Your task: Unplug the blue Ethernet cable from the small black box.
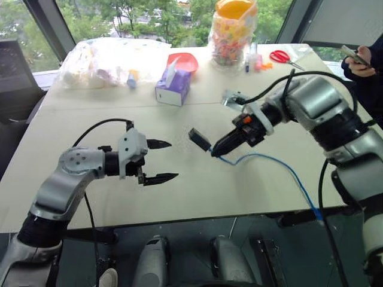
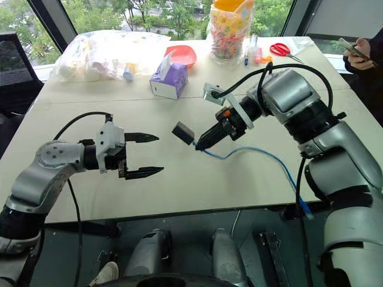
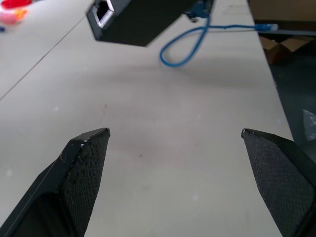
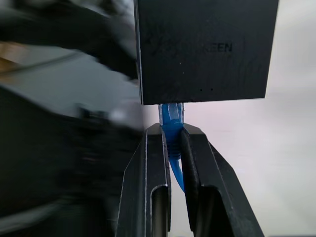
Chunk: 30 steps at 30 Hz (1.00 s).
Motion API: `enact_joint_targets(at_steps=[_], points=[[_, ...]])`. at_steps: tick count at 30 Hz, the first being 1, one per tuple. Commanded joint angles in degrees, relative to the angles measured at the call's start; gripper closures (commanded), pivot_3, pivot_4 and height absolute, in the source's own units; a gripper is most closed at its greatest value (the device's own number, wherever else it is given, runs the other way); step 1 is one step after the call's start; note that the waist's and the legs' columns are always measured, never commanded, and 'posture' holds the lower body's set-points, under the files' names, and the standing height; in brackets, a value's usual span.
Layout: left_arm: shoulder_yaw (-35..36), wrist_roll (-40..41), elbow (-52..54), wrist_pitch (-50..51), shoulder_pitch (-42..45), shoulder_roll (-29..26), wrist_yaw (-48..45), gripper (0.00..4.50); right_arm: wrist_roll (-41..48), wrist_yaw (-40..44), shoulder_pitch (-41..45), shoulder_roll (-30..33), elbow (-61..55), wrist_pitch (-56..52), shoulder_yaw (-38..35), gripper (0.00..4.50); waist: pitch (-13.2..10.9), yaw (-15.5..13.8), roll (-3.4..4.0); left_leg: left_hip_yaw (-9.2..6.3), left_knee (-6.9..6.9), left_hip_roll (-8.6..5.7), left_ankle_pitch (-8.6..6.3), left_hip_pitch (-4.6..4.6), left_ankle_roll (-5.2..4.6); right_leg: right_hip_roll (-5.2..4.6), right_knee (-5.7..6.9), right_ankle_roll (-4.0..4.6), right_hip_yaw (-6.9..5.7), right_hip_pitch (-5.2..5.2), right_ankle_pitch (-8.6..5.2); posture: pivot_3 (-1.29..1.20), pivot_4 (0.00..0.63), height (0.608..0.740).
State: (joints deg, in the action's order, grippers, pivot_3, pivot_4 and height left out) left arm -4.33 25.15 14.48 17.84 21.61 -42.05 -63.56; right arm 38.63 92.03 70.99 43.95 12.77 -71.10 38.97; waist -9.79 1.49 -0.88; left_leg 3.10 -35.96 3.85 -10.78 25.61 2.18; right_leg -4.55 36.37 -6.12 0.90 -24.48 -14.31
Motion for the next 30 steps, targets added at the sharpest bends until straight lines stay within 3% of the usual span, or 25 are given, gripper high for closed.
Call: enact_joint_targets(at_steps=[1,4,9,13,17,22,30], points=[[-0.01,-0.40,-1.66,-3.10,2.92,0.56,-2.39,0.00,5.57,0.28,-0.84,0.49,-6.56,-8.34,-2.51,4.47,0.00,-0.10,0.00,0.00,-0.02,0.00,0.00,-0.01,0.00,0.00,0.01,0.00,0.01,0.02,0.00,0.00,0.150,0.735],[-0.42,-1.15,-3.99,-4.28,5.51,1.69,-2.91,0.00,5.58,-2.13,-3.16,0.01,-10.77,-9.66,-3.78,4.47,0.00,-0.65,0.00,0.02,-0.13,-0.01,0.00,0.09,0.00,-0.02,0.00,0.00,0.02,0.01,0.00,0.00,0.150,0.735],[0.47,-0.19,-5.29,-2.91,5.97,2.73,-2.24,0.00,0.69,-13.66,-6.35,-4.90,-7.60,-7.26,-9.25,4.47,0.01,-0.80,-0.02,0.03,-0.23,-0.04,0.01,0.29,-0.01,-0.02,-0.02,-0.03,0.02,-0.07,0.02,0.00,0.150,0.735],[1.25,1.49,-4.06,-0.08,4.63,2.49,-2.03,0.00,-0.48,-16.16,-8.74,-4.22,-10.24,-4.37,-11.38,4.47,0.01,-0.89,-0.02,0.02,-0.22,-0.04,0.01,0.35,-0.02,-0.01,-0.01,-0.05,0.01,-0.09,0.02,0.00,0.150,0.735],[2.42,4.60,-2.58,5.23,3.77,1.35,-2.47,0.00,-8.06,-21.06,-12.97,-2.78,-15.20,7.21,-10.93,4.47,0.01,-0.80,-0.03,0.01,-0.20,-0.04,0.01,0.35,-0.03,0.00,-0.02,-0.07,0.00,-0.09,0.02,0.00,0.150,0.735],[2.89,5.27,-2.95,7.35,3.96,0.72,-2.88,0.00,-13.94,-22.91,-14.75,-2.49,-16.54,14.42,-10.57,4.47,0.00,-0.79,-0.02,0.00,-0.23,-0.04,0.01,0.35,-0.03,0.01,-0.01,-0.07,0.01,-0.10,0.01,0.00,0.150,0.735],[2.05,4.73,-3.41,7.46,5.28,0.38,-4.54,0.00,-16.97,-20.98,-14.26,-2.47,-16.83,16.56,-10.01,4.47,0.00,-0.80,-0.02,0.00,-0.22,-0.04,0.01,0.35,-0.03,0.02,-0.01,-0.06,0.00,-0.10,0.01,0.00,0.150,0.735]])
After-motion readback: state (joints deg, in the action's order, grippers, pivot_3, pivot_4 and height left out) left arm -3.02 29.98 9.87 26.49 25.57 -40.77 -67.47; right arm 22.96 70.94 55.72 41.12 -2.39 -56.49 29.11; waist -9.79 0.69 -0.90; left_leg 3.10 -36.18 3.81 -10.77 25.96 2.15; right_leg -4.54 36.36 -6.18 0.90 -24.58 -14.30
